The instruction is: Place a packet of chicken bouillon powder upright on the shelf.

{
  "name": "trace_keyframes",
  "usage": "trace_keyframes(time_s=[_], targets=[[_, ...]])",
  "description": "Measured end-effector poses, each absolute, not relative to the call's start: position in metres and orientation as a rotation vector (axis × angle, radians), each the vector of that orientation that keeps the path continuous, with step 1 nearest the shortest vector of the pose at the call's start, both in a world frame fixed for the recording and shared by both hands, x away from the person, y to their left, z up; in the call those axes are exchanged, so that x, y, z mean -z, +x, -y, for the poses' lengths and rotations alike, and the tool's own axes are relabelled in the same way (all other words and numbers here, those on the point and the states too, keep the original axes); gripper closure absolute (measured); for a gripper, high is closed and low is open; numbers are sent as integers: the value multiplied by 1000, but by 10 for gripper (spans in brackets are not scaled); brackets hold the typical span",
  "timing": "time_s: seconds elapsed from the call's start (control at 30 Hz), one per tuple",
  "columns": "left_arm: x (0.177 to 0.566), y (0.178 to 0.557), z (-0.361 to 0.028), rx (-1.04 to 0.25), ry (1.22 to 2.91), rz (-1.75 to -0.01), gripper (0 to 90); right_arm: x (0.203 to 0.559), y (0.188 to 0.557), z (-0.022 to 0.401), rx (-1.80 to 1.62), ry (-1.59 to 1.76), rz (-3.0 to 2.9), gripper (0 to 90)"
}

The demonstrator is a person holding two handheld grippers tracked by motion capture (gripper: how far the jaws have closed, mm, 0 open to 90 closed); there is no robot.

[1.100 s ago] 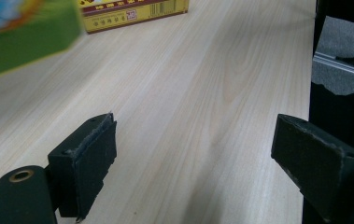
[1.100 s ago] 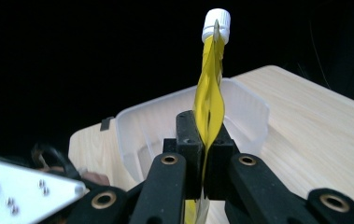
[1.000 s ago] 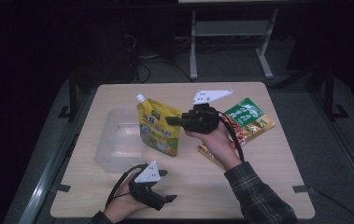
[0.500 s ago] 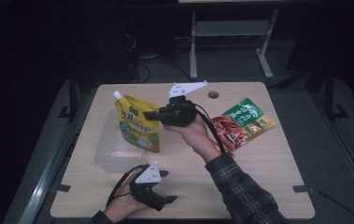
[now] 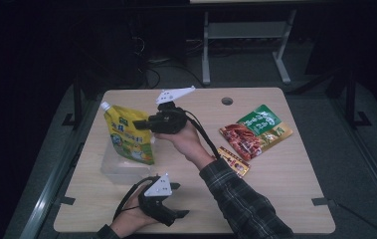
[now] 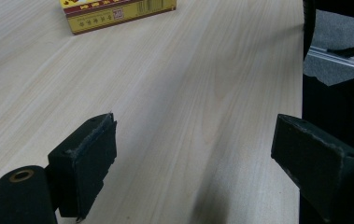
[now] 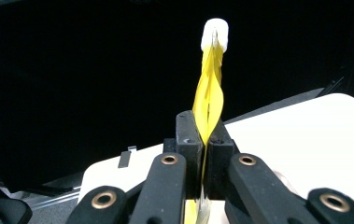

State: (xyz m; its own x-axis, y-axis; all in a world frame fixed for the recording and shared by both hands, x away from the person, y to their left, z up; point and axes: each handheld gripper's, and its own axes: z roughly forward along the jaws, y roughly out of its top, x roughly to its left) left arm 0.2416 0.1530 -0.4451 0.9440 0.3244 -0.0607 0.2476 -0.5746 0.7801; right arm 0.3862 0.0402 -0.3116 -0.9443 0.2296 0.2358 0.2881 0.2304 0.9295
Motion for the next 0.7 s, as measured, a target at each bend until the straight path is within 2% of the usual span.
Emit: trace_keyframes(time_s=[0.7], targets=[[444,242,-155,-107,2226,-389,136,329,393,-63,1827,-517,2437,873]])
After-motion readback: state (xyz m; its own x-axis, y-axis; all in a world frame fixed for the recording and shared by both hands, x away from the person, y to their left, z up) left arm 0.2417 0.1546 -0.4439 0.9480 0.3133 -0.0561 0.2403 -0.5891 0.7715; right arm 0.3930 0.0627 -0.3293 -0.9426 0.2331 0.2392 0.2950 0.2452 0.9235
